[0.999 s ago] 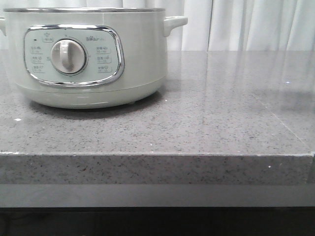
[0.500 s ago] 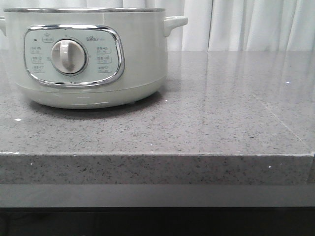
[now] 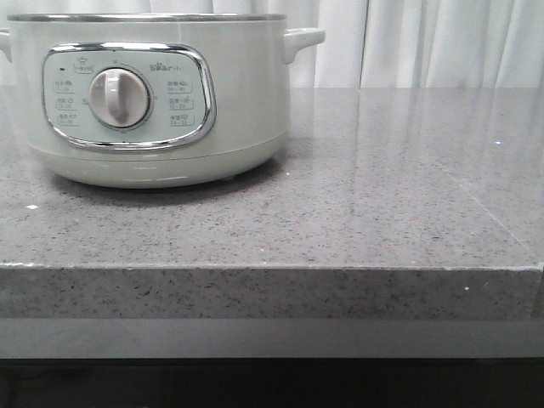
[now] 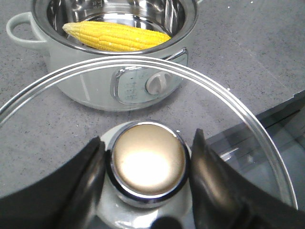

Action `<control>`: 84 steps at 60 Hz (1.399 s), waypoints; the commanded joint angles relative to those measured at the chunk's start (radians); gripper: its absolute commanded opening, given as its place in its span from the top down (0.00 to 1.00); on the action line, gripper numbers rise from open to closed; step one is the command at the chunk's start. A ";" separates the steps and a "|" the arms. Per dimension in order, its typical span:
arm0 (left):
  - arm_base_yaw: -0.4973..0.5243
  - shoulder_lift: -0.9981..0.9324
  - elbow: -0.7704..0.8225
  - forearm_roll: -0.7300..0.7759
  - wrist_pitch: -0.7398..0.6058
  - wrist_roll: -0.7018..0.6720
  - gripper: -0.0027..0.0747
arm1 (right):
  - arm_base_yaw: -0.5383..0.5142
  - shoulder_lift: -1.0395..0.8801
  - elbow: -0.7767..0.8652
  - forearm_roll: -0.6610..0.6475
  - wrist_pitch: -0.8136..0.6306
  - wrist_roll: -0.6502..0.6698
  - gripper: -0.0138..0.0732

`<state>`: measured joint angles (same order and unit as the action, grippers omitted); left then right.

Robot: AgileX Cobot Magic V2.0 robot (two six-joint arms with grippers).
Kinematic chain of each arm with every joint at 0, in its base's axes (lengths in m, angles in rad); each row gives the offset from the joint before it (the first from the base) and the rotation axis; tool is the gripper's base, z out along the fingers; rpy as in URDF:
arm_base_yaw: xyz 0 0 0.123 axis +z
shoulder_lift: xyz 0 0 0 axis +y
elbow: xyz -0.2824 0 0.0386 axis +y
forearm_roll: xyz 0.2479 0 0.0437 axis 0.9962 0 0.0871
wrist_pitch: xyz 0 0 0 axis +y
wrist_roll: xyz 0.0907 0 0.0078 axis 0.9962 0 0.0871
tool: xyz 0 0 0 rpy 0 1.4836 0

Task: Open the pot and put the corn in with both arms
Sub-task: 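Move the held glass lid back over the pot with the left gripper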

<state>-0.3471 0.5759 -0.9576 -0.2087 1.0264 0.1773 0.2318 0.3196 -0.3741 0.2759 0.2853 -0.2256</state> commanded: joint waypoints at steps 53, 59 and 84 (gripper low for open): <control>-0.005 0.858 -0.665 -0.033 -0.327 0.006 0.70 | -0.006 0.006 -0.026 -0.003 -0.070 -0.009 0.92; -0.005 0.873 -0.665 -0.033 -0.362 0.006 0.70 | -0.006 0.006 -0.026 -0.003 -0.070 -0.009 0.92; -0.005 0.878 -0.665 -0.054 -0.418 0.006 0.70 | -0.006 0.006 -0.026 -0.003 -0.070 -0.009 0.92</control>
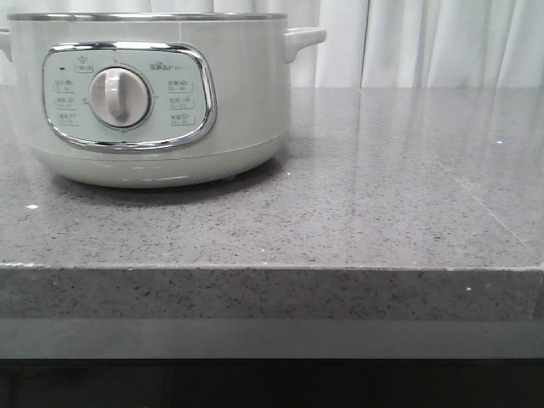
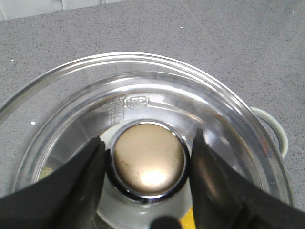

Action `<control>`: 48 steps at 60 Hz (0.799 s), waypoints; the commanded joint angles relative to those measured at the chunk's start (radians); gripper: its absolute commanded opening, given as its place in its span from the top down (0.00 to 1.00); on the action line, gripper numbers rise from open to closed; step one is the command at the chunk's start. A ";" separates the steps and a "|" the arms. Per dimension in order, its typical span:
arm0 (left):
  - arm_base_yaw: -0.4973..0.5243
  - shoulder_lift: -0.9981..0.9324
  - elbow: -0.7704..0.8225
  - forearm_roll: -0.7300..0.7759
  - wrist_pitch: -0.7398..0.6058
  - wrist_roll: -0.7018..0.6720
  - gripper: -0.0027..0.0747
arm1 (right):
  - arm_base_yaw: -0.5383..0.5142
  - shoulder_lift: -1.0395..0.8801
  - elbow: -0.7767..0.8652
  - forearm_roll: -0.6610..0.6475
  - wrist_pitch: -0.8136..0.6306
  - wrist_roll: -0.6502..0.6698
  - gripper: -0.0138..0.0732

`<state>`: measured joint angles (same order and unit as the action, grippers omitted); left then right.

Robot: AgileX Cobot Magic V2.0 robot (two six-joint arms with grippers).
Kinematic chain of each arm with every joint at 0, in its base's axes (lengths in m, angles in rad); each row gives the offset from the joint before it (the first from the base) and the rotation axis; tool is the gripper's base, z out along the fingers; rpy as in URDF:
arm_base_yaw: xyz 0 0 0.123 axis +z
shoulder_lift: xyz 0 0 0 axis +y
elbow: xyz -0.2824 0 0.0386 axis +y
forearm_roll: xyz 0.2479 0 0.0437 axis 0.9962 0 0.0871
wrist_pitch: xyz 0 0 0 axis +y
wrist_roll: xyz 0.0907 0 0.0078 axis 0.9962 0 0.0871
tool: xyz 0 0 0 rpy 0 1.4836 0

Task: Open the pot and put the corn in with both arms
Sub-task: 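Move the held glass lid back over the pot with the left gripper, then lower the glass lid onto the pot and open the left gripper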

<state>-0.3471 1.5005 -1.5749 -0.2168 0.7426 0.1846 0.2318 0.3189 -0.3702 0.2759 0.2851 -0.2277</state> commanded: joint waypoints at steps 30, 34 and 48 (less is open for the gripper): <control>-0.023 -0.006 -0.048 -0.048 -0.134 0.001 0.70 | -0.006 0.007 -0.030 -0.003 -0.071 -0.007 0.92; -0.023 0.001 -0.048 -0.048 -0.134 0.001 0.70 | -0.006 0.007 -0.030 -0.003 -0.071 -0.007 0.92; -0.023 0.015 -0.048 -0.050 -0.119 0.001 0.70 | -0.006 0.007 -0.030 -0.003 -0.071 -0.007 0.92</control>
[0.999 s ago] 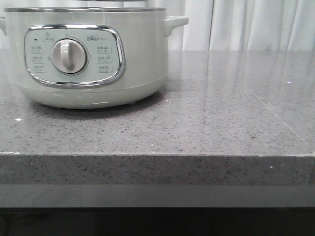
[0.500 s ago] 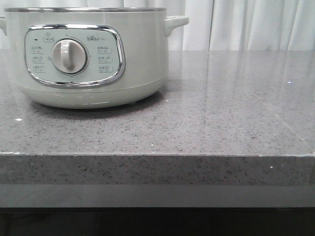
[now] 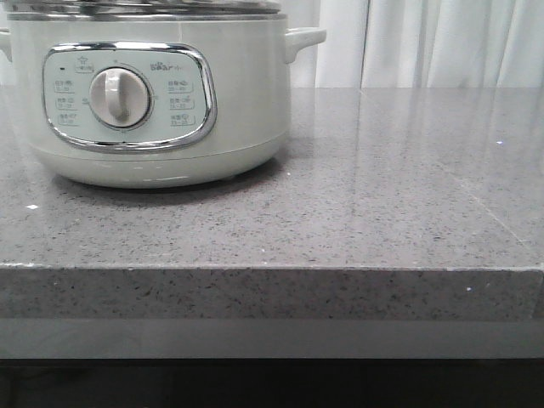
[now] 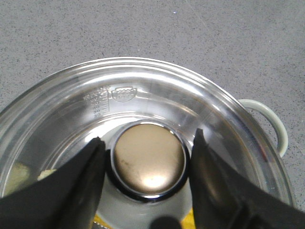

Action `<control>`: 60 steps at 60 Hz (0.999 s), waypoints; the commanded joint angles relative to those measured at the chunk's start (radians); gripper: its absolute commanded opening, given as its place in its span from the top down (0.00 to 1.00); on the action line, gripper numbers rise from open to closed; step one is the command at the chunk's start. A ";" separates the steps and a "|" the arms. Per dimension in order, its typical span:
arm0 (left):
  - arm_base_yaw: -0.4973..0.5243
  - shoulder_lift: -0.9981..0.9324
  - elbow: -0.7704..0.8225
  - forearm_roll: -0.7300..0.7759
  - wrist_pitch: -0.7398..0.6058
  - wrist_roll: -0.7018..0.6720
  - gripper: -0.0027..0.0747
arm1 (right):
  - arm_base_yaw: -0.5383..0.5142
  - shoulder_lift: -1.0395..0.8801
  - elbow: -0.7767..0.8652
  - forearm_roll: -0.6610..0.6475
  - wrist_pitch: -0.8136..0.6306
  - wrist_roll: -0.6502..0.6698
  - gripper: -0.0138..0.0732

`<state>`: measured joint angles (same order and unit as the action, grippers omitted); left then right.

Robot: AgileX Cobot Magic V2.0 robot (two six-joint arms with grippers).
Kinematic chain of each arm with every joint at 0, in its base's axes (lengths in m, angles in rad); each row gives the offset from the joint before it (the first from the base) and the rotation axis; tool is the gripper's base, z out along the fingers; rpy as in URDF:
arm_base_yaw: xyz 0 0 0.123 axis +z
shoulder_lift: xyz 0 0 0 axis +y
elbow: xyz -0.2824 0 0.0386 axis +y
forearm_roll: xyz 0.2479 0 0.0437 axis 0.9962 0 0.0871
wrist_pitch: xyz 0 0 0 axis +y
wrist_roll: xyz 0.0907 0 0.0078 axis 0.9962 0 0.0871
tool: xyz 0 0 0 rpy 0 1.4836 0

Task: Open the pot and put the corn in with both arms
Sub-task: 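Lower the glass lid onto the pot and open the left gripper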

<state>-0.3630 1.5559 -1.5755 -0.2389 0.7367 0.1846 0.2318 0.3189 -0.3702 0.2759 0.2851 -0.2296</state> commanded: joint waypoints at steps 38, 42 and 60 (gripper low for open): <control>-0.007 -0.034 -0.047 -0.028 -0.121 0.018 0.37 | -0.006 0.007 -0.030 -0.003 -0.070 -0.005 0.92; -0.007 -0.034 -0.049 -0.028 -0.123 0.018 0.33 | -0.006 0.007 -0.030 -0.003 -0.070 -0.005 0.92; -0.007 -0.075 -0.054 -0.028 -0.109 0.018 0.32 | -0.006 0.007 -0.030 -0.003 -0.070 -0.005 0.92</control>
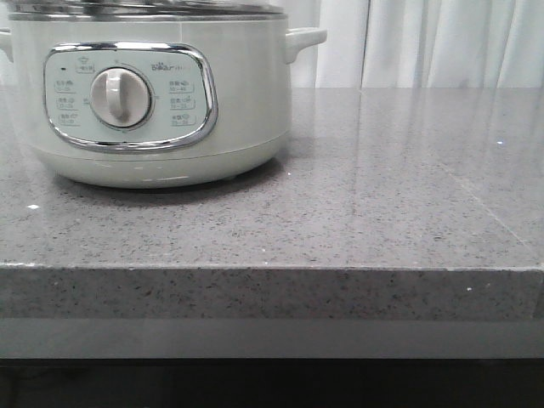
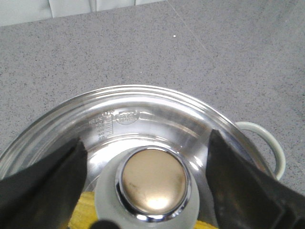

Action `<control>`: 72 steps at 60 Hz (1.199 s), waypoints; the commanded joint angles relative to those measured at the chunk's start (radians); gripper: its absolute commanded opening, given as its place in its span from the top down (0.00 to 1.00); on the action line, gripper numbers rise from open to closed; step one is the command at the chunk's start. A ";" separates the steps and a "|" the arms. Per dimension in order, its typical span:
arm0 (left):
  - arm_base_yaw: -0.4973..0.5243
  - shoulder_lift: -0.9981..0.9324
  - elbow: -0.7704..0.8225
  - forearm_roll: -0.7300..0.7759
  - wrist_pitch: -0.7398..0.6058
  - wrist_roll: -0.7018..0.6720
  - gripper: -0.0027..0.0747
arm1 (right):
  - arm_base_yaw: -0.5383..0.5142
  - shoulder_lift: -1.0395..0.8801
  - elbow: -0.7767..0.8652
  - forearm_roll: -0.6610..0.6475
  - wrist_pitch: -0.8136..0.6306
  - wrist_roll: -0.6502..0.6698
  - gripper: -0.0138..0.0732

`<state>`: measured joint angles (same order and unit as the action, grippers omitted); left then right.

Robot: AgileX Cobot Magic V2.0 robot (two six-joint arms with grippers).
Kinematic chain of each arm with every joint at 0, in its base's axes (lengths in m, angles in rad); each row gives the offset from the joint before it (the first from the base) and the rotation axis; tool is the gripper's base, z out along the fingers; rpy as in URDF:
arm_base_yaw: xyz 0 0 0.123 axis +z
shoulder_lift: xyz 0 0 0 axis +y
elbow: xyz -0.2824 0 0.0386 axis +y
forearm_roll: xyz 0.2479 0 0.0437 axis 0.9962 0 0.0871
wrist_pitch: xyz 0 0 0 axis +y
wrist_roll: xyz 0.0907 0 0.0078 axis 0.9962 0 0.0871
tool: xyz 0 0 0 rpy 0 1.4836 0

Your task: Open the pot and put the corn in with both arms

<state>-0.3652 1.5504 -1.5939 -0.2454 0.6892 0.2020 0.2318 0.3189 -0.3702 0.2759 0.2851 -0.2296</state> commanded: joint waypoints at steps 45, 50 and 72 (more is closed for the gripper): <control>-0.005 -0.500 0.499 -0.022 -0.352 0.009 0.99 | -0.006 0.007 -0.030 -0.003 -0.070 -0.005 0.92; -0.005 -0.592 0.611 -0.022 -0.402 0.009 0.99 | -0.006 0.007 -0.030 -0.003 -0.070 -0.005 0.92; -0.002 -1.019 0.994 -0.022 -0.503 0.009 0.99 | -0.006 0.007 -0.030 -0.003 -0.070 -0.005 0.92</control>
<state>-0.3652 0.6122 -0.6244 -0.2494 0.2751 0.2102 0.2318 0.3189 -0.3702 0.2759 0.2851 -0.2296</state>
